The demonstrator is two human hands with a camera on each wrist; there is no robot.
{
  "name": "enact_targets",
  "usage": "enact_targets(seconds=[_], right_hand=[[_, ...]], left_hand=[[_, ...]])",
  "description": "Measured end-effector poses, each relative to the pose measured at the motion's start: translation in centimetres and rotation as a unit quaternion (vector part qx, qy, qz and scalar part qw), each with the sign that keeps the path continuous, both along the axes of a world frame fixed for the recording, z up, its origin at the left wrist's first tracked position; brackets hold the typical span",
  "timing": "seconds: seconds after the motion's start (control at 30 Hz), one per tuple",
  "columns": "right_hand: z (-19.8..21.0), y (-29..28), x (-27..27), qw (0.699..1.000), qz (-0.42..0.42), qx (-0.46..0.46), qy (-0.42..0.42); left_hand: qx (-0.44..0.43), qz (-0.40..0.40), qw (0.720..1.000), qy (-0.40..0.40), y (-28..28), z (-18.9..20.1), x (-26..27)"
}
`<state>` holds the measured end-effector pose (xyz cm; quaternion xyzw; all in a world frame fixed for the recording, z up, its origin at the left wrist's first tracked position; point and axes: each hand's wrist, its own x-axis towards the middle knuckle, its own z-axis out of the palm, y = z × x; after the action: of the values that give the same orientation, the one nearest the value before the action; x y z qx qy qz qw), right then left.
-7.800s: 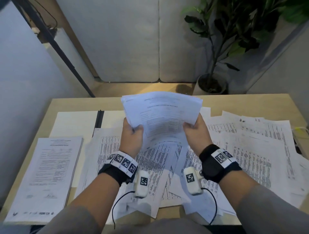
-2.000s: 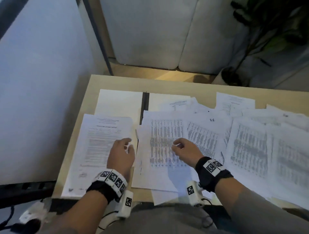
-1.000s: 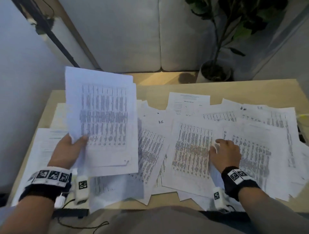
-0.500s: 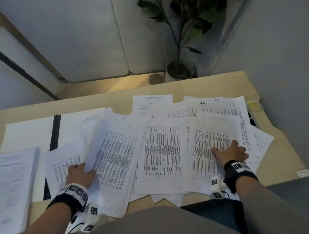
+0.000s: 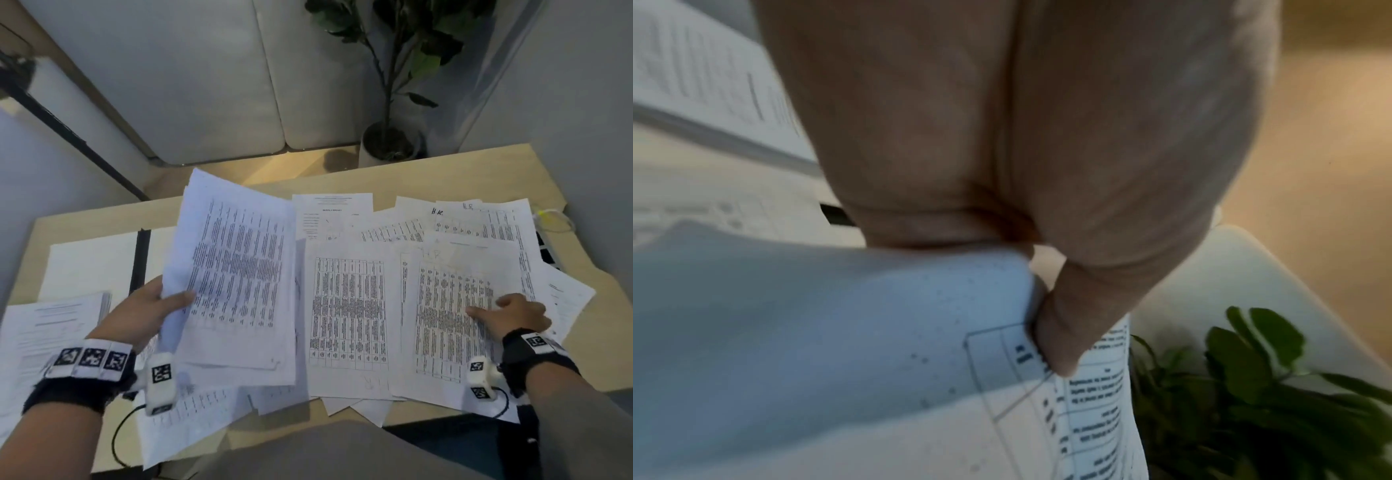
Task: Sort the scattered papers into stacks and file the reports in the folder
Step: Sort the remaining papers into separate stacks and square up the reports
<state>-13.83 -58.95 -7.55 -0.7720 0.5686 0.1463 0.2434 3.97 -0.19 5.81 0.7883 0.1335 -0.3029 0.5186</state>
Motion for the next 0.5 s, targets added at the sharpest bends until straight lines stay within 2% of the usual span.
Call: enact_targets(seconds=[0.07, 0.17, 0.23, 0.33, 0.43, 0.5], right_hand=[[0.0, -0.1, 0.1, 1.000, -0.006, -0.010, 0.003], [-0.2, -0.4, 0.1, 0.999, -0.020, -0.025, -0.010], [-0.3, -0.7, -0.1, 0.999, -0.032, -0.027, -0.018], [0.0, -1.5, -0.3, 0.997, -0.061, 0.014, -0.044], [0.8, -2.2, -0.6, 0.996, -0.041, 0.057, -0.048], [1.2, -2.5, -1.0, 0.997, -0.011, 0.058, -0.043]], left_hand=[[-0.051, -0.008, 0.999, -0.003, -2.9, 0.5, -0.3], [-0.034, -0.030, 0.999, 0.008, -7.9, -1.1, -1.4], [0.021, -0.091, 0.995, 0.022, -11.2, -3.7, -2.4], [0.146, -0.182, 0.972, 0.029, -16.1, -7.4, -4.6], [0.301, -0.174, 0.937, 0.000, -18.7, -9.6, -6.5], [0.338, -0.162, 0.927, -0.002, -19.5, -10.6, -7.2]])
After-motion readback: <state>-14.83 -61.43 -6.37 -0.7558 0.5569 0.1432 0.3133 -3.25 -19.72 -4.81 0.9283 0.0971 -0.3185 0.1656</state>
